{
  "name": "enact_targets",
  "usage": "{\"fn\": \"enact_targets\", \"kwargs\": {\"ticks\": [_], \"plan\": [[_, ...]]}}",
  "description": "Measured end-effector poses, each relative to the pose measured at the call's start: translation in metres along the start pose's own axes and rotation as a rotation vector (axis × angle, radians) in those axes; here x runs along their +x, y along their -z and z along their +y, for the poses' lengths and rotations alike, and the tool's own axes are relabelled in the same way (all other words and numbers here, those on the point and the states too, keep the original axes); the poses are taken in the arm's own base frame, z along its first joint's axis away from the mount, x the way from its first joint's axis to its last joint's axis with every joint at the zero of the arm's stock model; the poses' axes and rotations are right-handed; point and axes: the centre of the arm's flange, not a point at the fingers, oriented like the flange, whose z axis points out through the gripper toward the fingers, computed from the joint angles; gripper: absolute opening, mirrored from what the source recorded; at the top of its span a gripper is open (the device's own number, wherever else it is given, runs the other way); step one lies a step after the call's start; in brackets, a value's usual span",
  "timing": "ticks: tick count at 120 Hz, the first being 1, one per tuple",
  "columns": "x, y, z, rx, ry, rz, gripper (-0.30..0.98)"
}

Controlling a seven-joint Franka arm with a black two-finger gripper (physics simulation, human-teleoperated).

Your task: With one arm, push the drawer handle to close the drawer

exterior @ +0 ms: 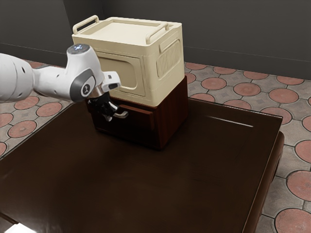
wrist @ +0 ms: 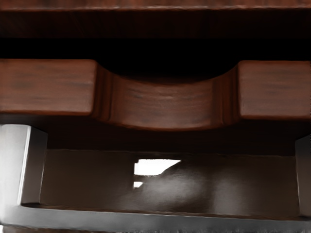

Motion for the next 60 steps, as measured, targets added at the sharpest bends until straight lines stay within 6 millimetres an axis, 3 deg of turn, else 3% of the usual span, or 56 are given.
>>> {"fn": "enact_targets", "kwargs": {"ticks": [48,54,60], "plan": [[0.011,-0.008,0.001,0.008,-0.034,0.114,-0.1],[-0.007,0.03,0.008,-0.029,-0.027,0.136,-0.09],[-0.038,0.096,0.014,-0.083,-0.018,0.16,0.02]]}}
